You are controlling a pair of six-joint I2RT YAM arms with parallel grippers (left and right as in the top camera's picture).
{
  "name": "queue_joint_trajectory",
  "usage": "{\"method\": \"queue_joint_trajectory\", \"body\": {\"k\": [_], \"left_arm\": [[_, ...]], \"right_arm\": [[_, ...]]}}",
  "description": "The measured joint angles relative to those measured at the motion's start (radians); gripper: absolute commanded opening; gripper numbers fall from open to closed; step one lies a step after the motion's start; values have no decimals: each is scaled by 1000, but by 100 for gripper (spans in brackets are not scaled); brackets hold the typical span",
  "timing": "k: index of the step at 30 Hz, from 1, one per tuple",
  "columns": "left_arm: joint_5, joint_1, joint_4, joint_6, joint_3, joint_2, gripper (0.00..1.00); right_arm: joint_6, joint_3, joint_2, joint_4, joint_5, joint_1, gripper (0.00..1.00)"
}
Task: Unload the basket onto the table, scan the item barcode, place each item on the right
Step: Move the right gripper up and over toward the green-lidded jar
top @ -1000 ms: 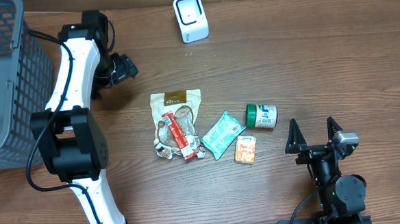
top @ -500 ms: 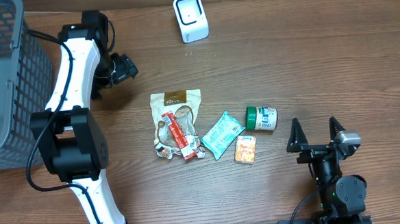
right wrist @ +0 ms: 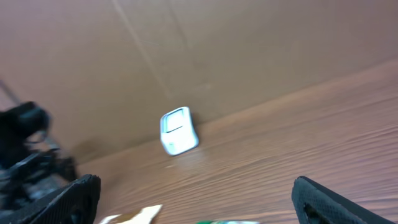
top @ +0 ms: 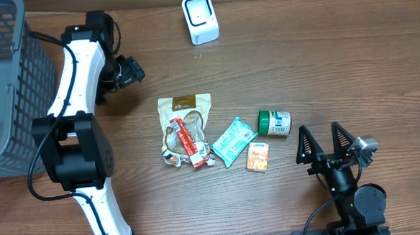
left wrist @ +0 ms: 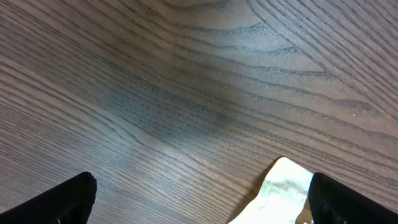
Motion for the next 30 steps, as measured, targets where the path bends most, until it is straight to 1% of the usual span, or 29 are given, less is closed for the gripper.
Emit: {"method": "queue_joint_trajectory", "body": {"k": [4, 6, 9, 13, 17, 20, 22, 26, 30], "left_arm": [[0, 0, 0, 0, 0, 0, 100], [0, 0, 0, 0, 0, 0, 100], [0, 0, 0, 0, 0, 0, 100], [0, 0, 0, 0, 0, 0, 100], [0, 0, 0, 0, 0, 0, 100], [0, 0, 0, 0, 0, 0, 100], [0, 0, 0, 0, 0, 0, 100], [0, 0, 0, 0, 0, 0, 100], [0, 0, 0, 0, 0, 0, 100]], "right_arm": [[56, 31, 1, -85, -42, 0, 100], [80, 92, 3, -152, -54, 0, 100], [98, 240, 18, -257, -53, 0, 100], [111, 489, 81, -382, -42, 0, 100], [114, 720, 194, -499, -41, 0, 100], [89, 871, 288, -625, -42, 0, 100], [45, 993, 383, -754, -42, 0, 100], [-35, 1192, 563, -957, -43, 0, 100], [-132, 1442, 810, -1196, -69, 0, 100]]}}
